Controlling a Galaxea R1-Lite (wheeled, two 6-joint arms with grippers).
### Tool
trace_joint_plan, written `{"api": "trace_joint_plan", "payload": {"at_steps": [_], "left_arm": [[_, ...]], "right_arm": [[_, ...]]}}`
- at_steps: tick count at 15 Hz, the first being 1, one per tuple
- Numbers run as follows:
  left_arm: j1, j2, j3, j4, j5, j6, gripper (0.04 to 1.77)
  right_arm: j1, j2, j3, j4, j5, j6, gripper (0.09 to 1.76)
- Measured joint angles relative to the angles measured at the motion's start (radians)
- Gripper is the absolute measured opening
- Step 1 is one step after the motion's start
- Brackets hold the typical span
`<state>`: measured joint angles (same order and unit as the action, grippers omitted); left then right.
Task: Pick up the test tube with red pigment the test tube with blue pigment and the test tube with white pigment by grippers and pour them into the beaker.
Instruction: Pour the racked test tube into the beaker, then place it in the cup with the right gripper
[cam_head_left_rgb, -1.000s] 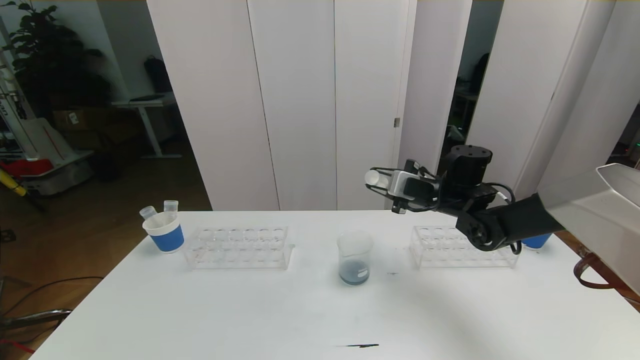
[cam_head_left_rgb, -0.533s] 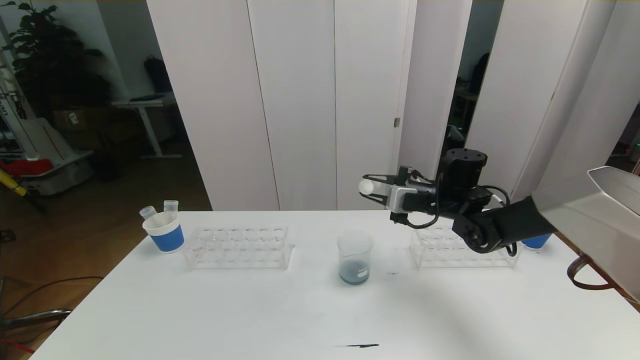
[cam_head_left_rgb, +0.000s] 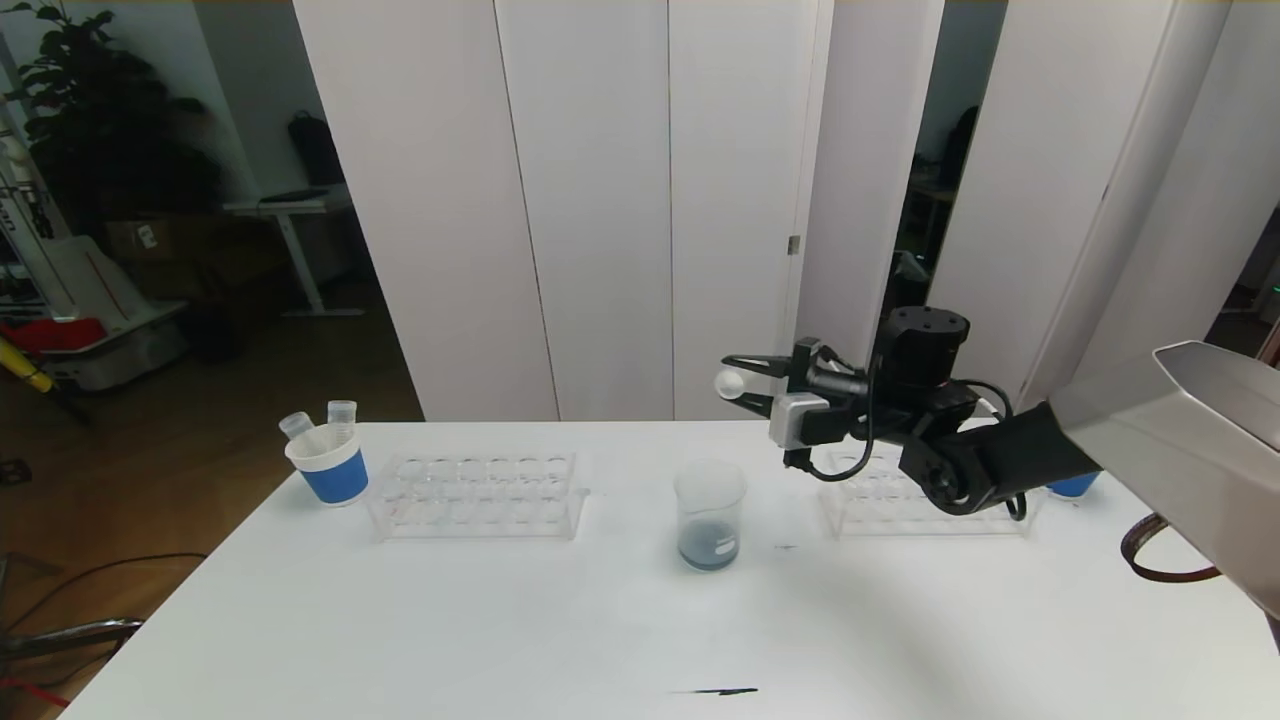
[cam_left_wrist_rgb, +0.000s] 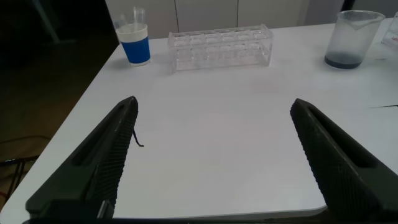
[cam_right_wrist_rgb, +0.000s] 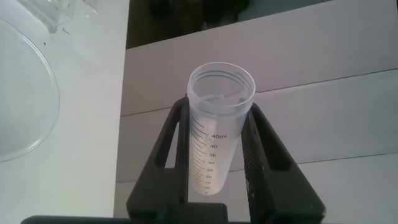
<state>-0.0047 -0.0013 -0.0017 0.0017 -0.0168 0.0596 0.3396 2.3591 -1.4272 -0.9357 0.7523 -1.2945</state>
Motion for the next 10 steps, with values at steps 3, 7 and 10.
{"api": "trace_joint_plan", "payload": {"at_steps": [3, 7, 10], "left_arm": [[0.000, 0.000, 0.000, 0.000, 0.000, 0.000, 1.75], [0.000, 0.000, 0.000, 0.000, 0.000, 0.000, 1.75], [0.000, 0.000, 0.000, 0.000, 0.000, 0.000, 1.75]], "right_arm": [[0.010, 0.012, -0.008, -0.013, 0.000, -0.021, 0.58], [0.010, 0.016, -0.011, -0.031, -0.005, -0.056, 0.58], [0.010, 0.021, -0.016, -0.031, -0.006, -0.107, 0.58]]}}
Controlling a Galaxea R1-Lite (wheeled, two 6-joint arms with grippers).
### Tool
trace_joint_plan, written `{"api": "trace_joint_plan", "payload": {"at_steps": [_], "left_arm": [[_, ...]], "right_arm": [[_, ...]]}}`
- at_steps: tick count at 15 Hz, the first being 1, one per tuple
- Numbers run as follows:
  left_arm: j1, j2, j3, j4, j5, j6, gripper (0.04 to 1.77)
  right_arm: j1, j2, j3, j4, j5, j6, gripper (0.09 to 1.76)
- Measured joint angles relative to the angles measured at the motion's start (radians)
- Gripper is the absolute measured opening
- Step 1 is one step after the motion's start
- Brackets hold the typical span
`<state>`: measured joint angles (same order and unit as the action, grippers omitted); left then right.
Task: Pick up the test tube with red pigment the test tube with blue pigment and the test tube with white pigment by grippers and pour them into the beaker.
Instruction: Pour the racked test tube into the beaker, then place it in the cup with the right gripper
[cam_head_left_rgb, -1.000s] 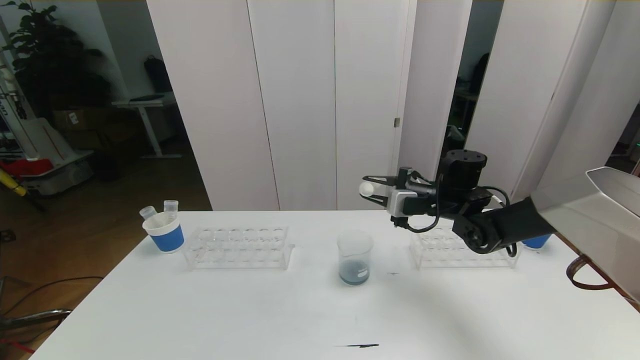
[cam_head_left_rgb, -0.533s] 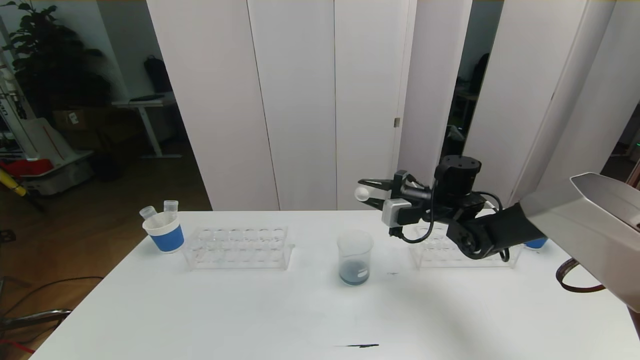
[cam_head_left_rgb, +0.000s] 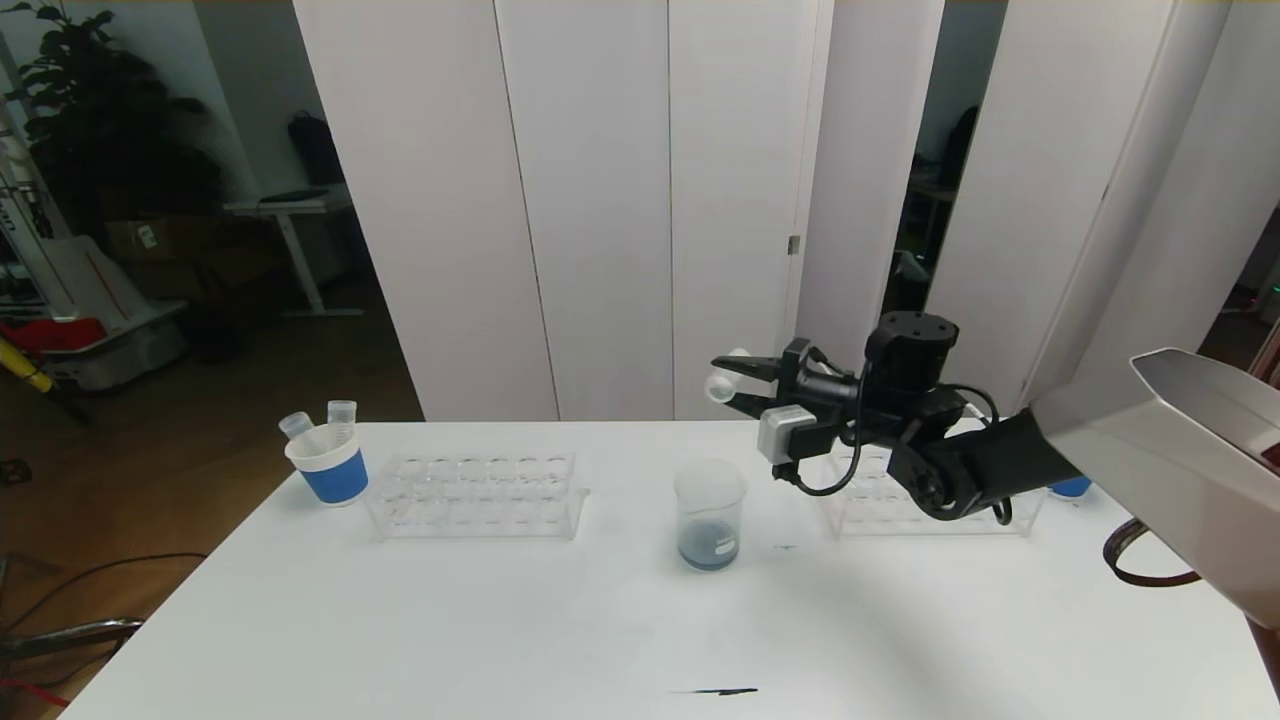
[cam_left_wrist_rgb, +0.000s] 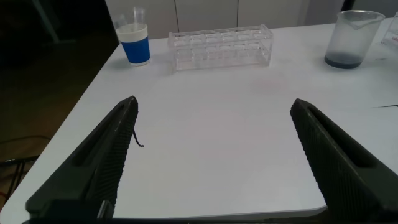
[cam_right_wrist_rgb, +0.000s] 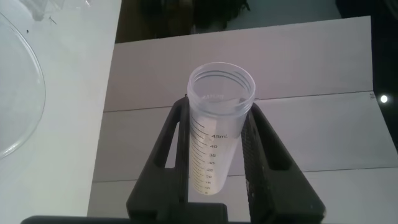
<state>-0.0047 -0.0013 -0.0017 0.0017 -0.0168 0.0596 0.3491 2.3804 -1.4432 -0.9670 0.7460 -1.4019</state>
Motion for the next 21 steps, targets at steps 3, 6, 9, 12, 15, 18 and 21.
{"api": "trace_joint_plan", "payload": {"at_steps": [3, 6, 9, 12, 15, 18, 21], "left_arm": [[0.000, 0.000, 0.000, 0.000, 0.000, 0.000, 1.75], [0.000, 0.000, 0.000, 0.000, 0.000, 0.000, 1.75], [0.000, 0.000, 0.000, 0.000, 0.000, 0.000, 1.75], [0.000, 0.000, 0.000, 0.000, 0.000, 0.000, 1.75], [0.000, 0.000, 0.000, 0.000, 0.000, 0.000, 1.75], [0.000, 0.000, 0.000, 0.000, 0.000, 0.000, 1.75], [0.000, 0.000, 0.000, 0.000, 0.000, 0.000, 1.75]], "right_arm": [[-0.002, 0.003, -0.005, 0.000, -0.002, -0.009, 0.58], [-0.005, 0.009, -0.016, 0.002, -0.003, -0.056, 0.58], [-0.003, 0.018, -0.037, 0.002, -0.006, -0.067, 0.58], [-0.001, 0.026, -0.045, 0.008, -0.018, -0.090, 0.58], [-0.003, 0.028, -0.050, 0.004, -0.019, -0.092, 0.58], [0.007, 0.027, -0.053, 0.000, -0.018, -0.108, 0.58], [0.009, 0.024, -0.057, -0.001, -0.017, -0.132, 0.58]]}}
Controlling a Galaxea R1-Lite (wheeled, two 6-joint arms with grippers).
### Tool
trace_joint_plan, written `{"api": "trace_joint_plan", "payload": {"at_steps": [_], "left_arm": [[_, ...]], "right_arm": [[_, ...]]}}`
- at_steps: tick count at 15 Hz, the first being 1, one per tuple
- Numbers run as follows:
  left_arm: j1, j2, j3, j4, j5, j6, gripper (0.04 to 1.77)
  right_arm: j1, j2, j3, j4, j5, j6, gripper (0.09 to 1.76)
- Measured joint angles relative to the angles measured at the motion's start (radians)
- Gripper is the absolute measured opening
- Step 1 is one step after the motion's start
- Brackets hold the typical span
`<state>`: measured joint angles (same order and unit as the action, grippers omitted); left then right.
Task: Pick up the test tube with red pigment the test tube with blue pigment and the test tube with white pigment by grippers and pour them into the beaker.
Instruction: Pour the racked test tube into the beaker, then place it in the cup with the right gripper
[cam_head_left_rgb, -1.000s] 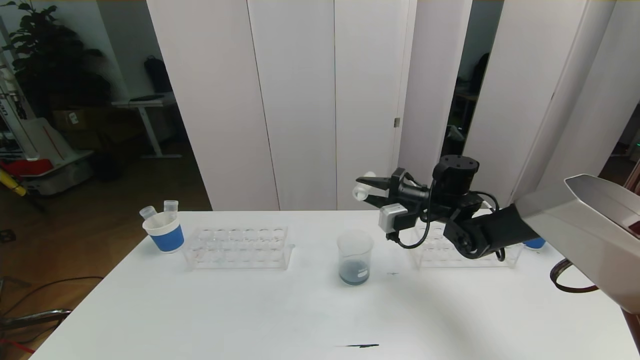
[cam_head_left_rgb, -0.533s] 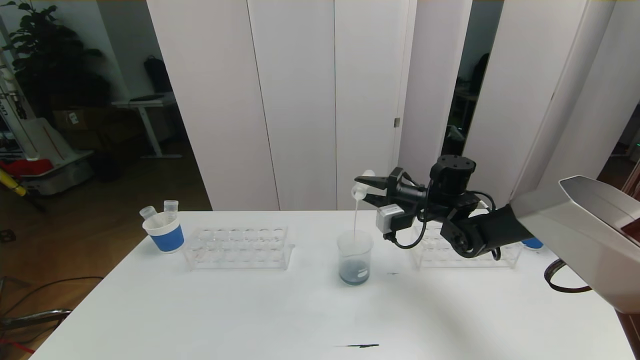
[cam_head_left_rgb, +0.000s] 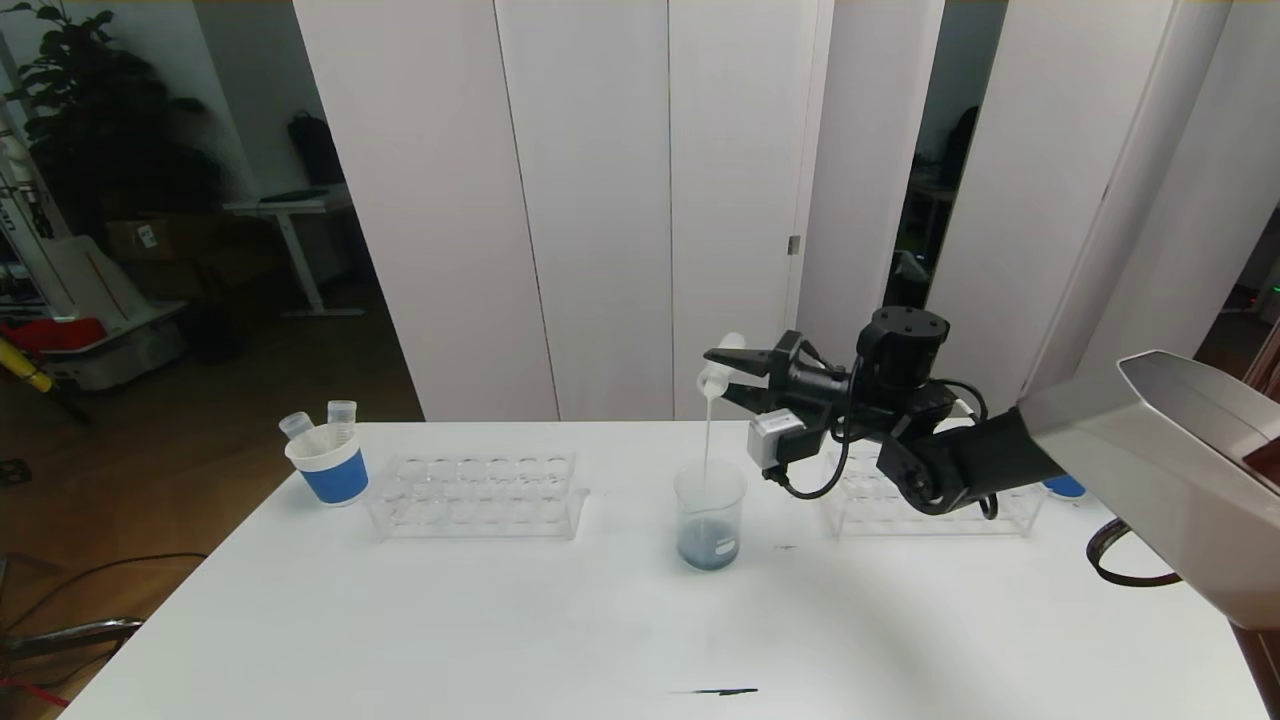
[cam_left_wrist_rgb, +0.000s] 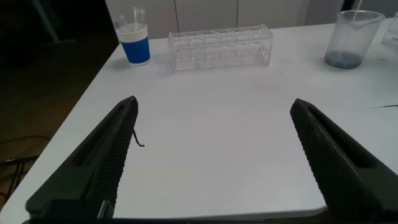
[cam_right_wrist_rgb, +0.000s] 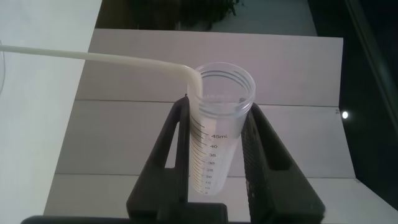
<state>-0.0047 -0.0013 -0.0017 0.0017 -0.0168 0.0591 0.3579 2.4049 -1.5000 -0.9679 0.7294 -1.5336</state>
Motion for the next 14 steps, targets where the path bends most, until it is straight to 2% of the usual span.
{"api": "trace_joint_plan", "payload": {"at_steps": [9, 14], "left_arm": [[0.000, 0.000, 0.000, 0.000, 0.000, 0.000, 1.75], [0.000, 0.000, 0.000, 0.000, 0.000, 0.000, 1.75]], "right_arm": [[-0.005, -0.003, -0.029, 0.000, 0.009, -0.057, 0.58], [-0.010, -0.004, -0.042, 0.000, 0.053, -0.072, 0.58]]}}
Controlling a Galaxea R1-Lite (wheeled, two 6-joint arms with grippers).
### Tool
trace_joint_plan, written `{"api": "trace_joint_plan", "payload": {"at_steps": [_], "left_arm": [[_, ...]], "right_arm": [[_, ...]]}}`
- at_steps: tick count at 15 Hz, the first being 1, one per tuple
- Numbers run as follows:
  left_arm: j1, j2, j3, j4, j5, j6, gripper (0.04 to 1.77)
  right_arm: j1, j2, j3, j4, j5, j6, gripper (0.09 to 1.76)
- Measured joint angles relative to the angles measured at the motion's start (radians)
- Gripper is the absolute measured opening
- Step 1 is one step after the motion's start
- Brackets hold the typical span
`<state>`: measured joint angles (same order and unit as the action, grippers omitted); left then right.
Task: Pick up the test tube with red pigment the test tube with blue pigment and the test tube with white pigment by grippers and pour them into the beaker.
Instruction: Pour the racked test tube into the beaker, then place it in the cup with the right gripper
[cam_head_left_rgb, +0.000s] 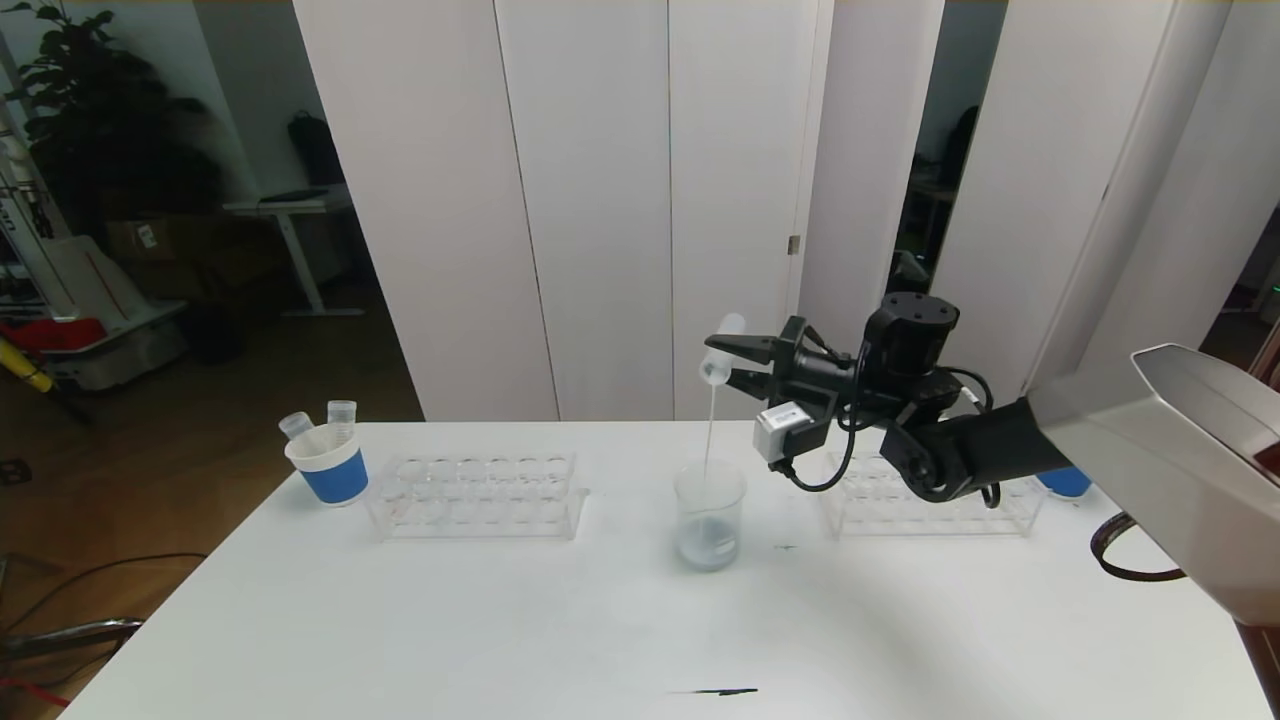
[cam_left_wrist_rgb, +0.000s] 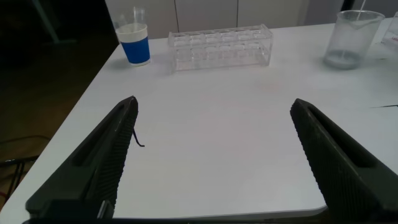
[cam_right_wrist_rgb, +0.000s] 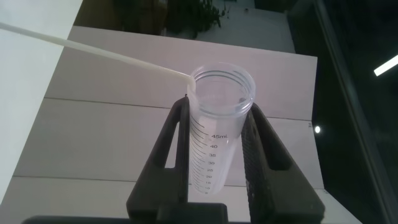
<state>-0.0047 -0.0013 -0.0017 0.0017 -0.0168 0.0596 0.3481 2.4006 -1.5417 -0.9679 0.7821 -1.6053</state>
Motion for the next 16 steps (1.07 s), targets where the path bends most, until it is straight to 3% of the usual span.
{"api": "trace_joint_plan", "payload": {"at_steps": [11, 16], "left_arm": [[0.000, 0.000, 0.000, 0.000, 0.000, 0.000, 1.75], [0.000, 0.000, 0.000, 0.000, 0.000, 0.000, 1.75]], "right_arm": [[0.016, -0.003, -0.009, 0.003, 0.017, -0.061, 0.58], [0.026, -0.043, -0.001, 0.015, -0.035, 0.096, 0.58]]}}
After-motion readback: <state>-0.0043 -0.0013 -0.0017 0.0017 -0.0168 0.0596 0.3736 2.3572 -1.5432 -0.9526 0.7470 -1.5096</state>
